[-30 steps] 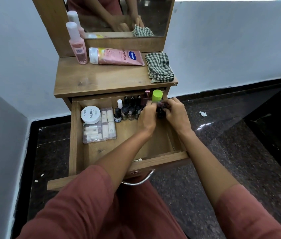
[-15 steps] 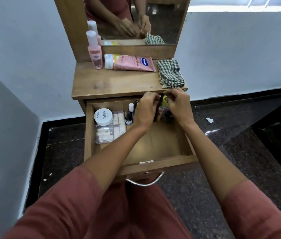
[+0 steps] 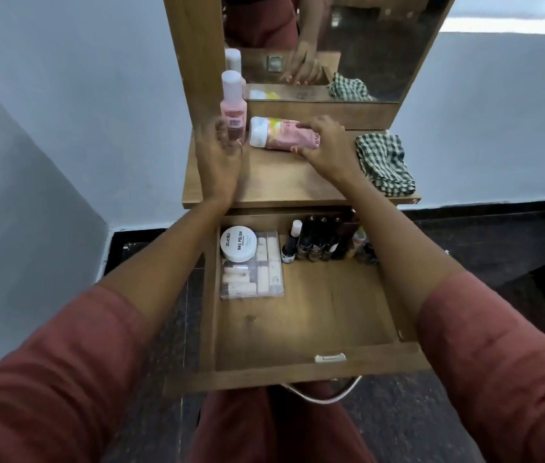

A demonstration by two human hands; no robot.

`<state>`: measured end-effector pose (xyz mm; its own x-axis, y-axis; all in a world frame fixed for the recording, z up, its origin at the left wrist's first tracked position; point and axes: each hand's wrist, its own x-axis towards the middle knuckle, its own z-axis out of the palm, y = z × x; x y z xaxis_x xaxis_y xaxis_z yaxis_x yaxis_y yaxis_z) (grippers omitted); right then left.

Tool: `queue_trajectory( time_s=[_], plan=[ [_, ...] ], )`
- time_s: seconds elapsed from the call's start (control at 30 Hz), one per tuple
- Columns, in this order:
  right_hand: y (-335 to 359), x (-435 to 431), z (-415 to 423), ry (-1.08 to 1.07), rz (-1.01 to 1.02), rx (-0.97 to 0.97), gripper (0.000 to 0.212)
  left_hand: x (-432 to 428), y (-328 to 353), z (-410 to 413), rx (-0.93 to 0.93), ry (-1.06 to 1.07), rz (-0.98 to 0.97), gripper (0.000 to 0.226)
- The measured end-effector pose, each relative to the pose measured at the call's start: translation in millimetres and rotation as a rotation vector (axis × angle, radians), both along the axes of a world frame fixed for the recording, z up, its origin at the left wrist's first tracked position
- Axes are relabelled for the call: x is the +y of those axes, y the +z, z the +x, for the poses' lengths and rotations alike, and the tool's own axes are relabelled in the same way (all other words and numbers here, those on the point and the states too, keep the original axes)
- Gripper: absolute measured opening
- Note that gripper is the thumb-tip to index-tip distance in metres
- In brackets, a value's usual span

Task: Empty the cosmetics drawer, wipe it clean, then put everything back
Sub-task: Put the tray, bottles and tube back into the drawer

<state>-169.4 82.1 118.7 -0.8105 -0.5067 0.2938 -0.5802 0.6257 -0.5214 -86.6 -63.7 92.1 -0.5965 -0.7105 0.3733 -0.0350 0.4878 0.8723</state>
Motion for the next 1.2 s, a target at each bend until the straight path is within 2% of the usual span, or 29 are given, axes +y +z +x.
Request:
queue_trajectory(
  time_s=[0.13, 0.27, 0.4, 0.5, 0.77, 0.93, 1.2],
  plan=[
    [2, -23, -20, 0.043, 0.088, -0.014, 0.055, -15, 1, -20, -0.012, -0.062, 0.121, 0.057],
    [-6, -33, -34, 0.074, 0.165, -0.057, 0.068, -18, -1, -33, -0.024, -0.118, 0.181, 0.052],
    [-10, -36, -43, 0.048, 0.226, -0.073, 0.076, -21, -3, -40, -0.036, -0.092, 0.132, 0.042],
    [-10, -35, -42, 0.063, 0.177, -0.14, 0.075, -20, -2, -36, -0.03, -0.058, 0.089, 0.037],
    [-3, -20, -5, 0.11, 0.098, -0.216, 0.064, -12, 8, 6, -0.092, -0.063, 0.037, 0.041],
    [8, -5, 30, 0.134, 0.095, -0.154, 0.063, 2, 17, 45, -0.099, -0.083, 0.014, 0.041],
    [13, 43, 89, 0.265, 0.153, -0.174, 0.064, 35, 24, 110, -0.108, -0.194, 0.052, 0.038]
  ],
)
